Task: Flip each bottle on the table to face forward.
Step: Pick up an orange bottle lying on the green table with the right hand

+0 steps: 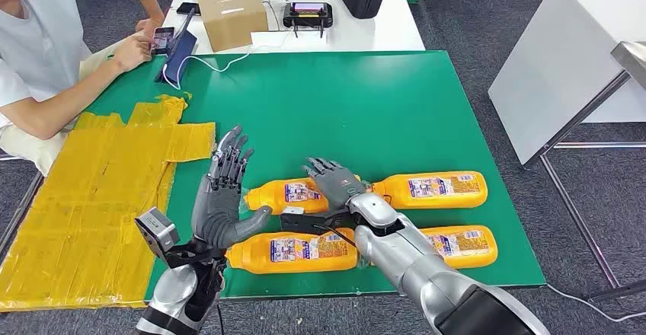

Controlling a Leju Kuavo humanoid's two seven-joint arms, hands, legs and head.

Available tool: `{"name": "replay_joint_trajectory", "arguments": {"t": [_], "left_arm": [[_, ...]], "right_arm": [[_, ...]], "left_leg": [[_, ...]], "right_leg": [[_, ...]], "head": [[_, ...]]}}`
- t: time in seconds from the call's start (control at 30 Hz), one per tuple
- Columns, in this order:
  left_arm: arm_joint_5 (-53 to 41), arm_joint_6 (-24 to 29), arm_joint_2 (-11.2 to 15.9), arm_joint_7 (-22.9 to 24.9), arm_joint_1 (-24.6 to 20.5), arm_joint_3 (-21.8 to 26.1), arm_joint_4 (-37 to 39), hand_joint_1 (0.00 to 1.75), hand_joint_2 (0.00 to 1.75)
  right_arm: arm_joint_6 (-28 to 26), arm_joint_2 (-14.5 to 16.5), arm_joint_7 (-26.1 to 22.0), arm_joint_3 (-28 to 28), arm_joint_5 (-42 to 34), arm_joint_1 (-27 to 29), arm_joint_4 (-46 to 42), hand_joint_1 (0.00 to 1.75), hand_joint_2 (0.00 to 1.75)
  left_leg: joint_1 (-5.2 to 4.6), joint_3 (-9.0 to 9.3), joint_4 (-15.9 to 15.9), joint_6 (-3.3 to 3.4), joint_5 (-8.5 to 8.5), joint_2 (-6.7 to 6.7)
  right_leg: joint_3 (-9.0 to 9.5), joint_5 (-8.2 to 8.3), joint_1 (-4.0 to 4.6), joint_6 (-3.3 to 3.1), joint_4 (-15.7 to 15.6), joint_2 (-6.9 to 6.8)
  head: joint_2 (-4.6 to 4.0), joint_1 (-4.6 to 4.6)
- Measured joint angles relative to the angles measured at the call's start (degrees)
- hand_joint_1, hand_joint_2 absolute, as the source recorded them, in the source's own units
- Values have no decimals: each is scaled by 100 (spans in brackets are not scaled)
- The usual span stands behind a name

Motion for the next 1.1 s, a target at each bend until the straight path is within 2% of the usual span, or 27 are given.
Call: {"name": "replay_joint_trajectory", "arguments": {"t": [0.07,0.2,0.23,0.87,1.1], "left_arm": [[5,0,1,2,-1,0,3,0,175],[11,1,2,11,-7,0,12,0,175],[11,1,2,12,-8,1,12,0,175],[17,4,0,14,-9,2,12,0,175],[17,4,0,14,-10,2,12,0,175]], "right_arm": [[69,0,27,2,17,-13,41,10,175],[253,5,172,11,83,-77,178,128,175],[274,9,209,14,96,-97,203,137,175],[387,50,323,19,136,-274,411,148,175],[279,50,323,19,141,-282,441,171,175]], "left_leg": [[0,0,0,0,0,0],[0,0,0,0,0,0],[0,0,0,0,0,0],[0,0,0,0,0,1],[0,0,1,0,0,1]], "right_leg": [[0,0,0,0,0,0],[0,0,0,0,0,0],[0,0,0,0,0,0],[1,0,0,0,0,0],[0,0,0,0,0,0]], "head": [[0,1],[0,-1],[0,0],[0,-1],[0,-1]]}}
